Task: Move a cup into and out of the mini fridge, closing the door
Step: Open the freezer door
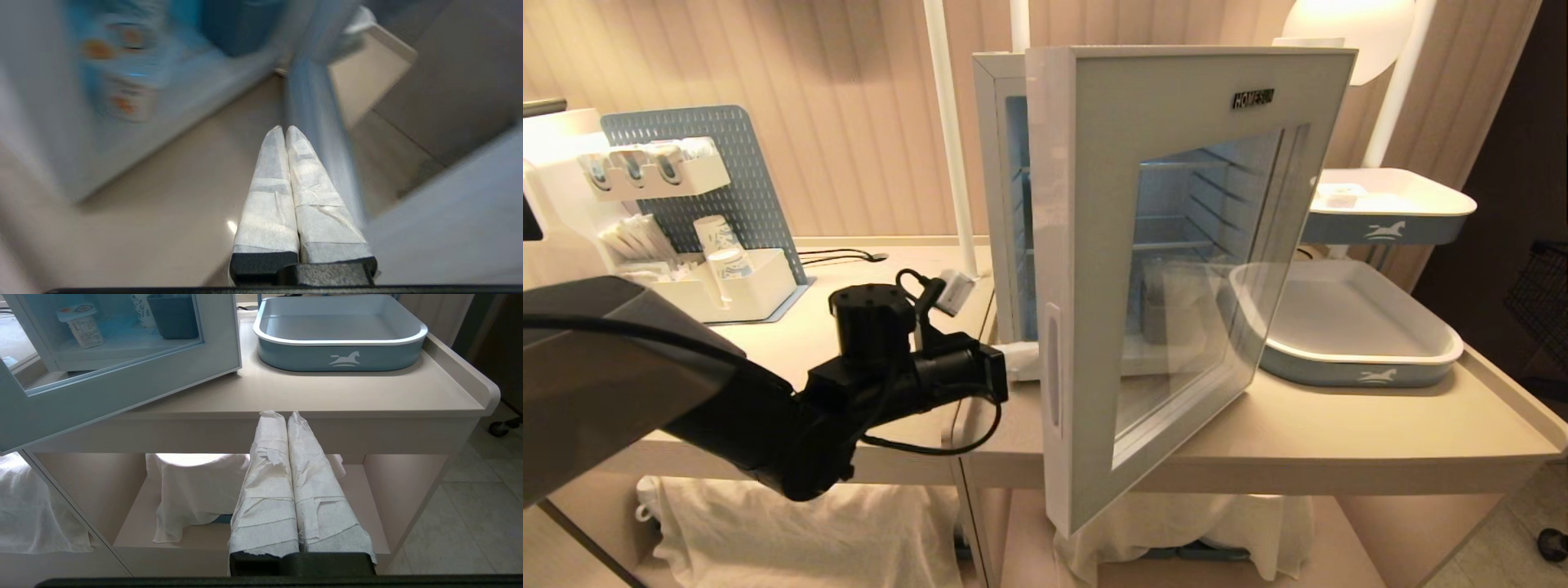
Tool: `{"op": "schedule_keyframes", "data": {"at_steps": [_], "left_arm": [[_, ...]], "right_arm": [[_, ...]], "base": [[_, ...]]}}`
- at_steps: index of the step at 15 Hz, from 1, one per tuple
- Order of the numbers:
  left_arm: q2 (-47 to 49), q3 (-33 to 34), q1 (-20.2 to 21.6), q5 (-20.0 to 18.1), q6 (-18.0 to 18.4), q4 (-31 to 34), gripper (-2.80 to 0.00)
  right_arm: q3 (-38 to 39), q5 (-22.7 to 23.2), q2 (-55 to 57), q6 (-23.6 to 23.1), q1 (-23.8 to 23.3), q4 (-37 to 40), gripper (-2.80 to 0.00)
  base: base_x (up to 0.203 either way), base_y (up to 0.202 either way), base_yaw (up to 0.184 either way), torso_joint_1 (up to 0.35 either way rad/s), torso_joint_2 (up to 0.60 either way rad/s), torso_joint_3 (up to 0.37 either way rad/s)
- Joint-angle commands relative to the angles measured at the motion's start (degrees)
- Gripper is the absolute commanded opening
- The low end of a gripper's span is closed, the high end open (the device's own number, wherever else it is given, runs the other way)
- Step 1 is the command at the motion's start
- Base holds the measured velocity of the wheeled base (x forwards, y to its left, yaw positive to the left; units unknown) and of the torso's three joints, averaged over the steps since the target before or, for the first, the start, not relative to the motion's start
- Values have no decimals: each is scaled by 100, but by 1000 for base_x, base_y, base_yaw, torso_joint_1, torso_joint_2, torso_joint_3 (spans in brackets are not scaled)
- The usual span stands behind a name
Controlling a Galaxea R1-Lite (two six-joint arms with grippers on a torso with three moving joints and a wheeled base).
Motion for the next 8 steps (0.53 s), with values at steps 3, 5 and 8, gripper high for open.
{"op": "schedule_keyframes", "data": {"at_steps": [3,5,8], "left_arm": [[-544,394,-423,-667,-333,-62,-280],[-848,565,-669,-705,-568,-102,-280],[-1400,868,-1056,-1033,-1078,-254,-280]], "right_arm": [[0,-1,9,-6,2,0,-280],[0,-1,9,-6,2,0,-280],[0,-1,9,-6,2,0,-280]], "base": [[0,0,0,0,0,0],[0,0,0,0,0,0],[0,0,0,0,0,0]]}}
